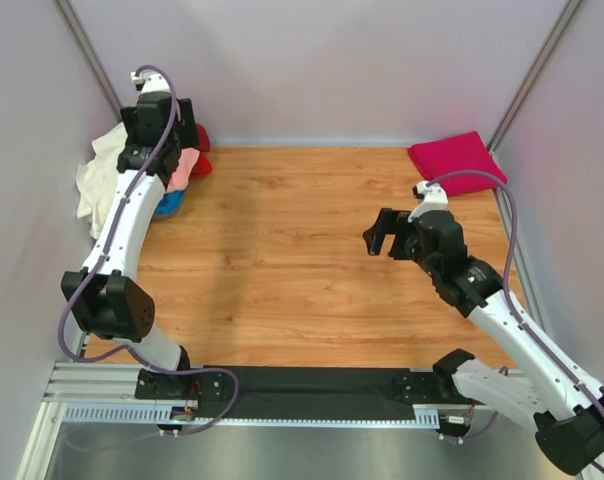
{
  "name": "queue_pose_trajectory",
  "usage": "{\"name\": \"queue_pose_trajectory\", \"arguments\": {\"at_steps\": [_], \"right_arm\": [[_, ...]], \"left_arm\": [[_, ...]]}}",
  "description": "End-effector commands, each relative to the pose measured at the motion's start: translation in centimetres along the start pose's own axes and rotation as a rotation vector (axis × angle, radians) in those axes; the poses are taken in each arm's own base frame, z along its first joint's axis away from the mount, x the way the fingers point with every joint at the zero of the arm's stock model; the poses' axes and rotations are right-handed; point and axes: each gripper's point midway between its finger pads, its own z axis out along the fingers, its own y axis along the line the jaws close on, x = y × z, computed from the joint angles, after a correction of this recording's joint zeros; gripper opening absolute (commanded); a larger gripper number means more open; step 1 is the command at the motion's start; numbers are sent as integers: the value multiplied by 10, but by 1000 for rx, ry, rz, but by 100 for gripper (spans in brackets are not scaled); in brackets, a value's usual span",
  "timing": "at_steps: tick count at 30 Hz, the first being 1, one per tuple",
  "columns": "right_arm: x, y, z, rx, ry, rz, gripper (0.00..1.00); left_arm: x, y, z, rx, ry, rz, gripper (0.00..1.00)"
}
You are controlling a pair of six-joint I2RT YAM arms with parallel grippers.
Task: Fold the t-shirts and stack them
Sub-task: Grab the tshirt from the pile
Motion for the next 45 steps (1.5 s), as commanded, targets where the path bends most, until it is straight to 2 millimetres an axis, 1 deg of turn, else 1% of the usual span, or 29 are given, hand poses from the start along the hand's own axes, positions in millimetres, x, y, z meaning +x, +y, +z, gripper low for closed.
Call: {"name": "queue_pose_trajectory", "arguments": {"at_steps": [1, 6, 9, 11, 12, 13, 14, 15, 16, 18, 19, 20, 21, 23, 24, 26, 28, 30, 32, 33, 35, 36, 38, 39, 40, 41, 42, 43, 45], "right_arm": [[-27, 14, -13, -66, -99, 2, 100], [-28, 18, -20, -105, -119, -7, 100], [-25, 17, -20, -107, -111, -14, 100], [-23, 18, -19, -110, -106, -14, 100], [-22, 19, -18, -115, -98, -15, 100], [-21, 19, -18, -119, -92, -17, 100], [-20, 20, -18, -121, -86, -17, 100], [-18, 21, -17, -130, -80, -19, 100], [-18, 21, -17, -130, -77, -18, 100], [-16, 22, -17, -134, -70, -19, 100], [-16, 21, -17, -131, -68, -19, 100], [-15, 21, -17, -130, -65, -21, 100], [-15, 21, -16, -129, -63, -20, 100], [-14, 21, -15, -127, -58, -20, 100], [-13, 21, -13, -128, -53, -21, 100], [-12, 21, -12, -125, -46, -20, 100], [-11, 21, -10, -121, -39, -21, 100], [-10, 20, -8, -116, -38, -23, 100], [-9, 19, -6, -112, -37, -23, 100], [-8, 19, -6, -111, -32, -24, 100], [-8, 19, -5, -110, -33, -24, 100], [-8, 19, -4, -111, -32, -24, 100], [-6, 18, -2, -105, -28, -23, 100], [-7, 18, -2, -104, -30, -24, 100], [-7, 18, -1, -104, -30, -23, 100], [-7, 18, -1, -102, -33, -22, 100], [-7, 18, 0, -102, -30, -24, 100], [-7, 18, 1, -100, -29, -24, 99], [-6, 18, 1, -101, -25, -24, 99]], "left_arm": [[11, 7, 9, -15, 33, -20, 99], [20, 14, 20, -34, 58, -21, 100], [29, 16, 34, -44, 81, -15, 99], [33, 24, 44, -56, 94, -16, 99], [38, 23, 49, -56, 114, -14, 100], [44, 40, 63, -91, 140, -31, 99], [49, 44, 69, -86, 162, -45, 99], [64, 49, 81, -99, 207, -54, 99], [66, 62, 87, -127, 215, -72, 99], [79, 74, 98, -148, 255, -87, 99], [90, 82, 109, -163, 283, -94, 98], [96, 86, 113, -168, 296, -100, 98], [110, 91, 123, -176, 328, -92, 98], [110, 94, 129, -193, 330, -77, 97], [116, 93, 133, -199, 343, -69, 97], [118, 97, 134, -218, 346, -70, 96], [124, 98, 137, -224, 359, -61, 96], [131, 100, 139, -238, 375, -53, 92], [134, 103, 139, -260, 379, -53, 87], [133, 105, 137, -267, 378, -57, 80], [133, 105, 136, -272, 376, -68, 75], [129, 105, 132, -270, 371, -75, 69], [128, 104, 125, -281, 370, -110, 60], [124, 103, 116, -287, 359, -122, 49], [123, 103, 111, -293, 350, -127, 42], [107, 105, 101, -308, 301, -138, 23], [109, 97, 95, -308, 299, -123, 10], [103, 100, 89, -346, 277, -107, 0], [81, 94, 72, -357, 232, -76, 0]]}}
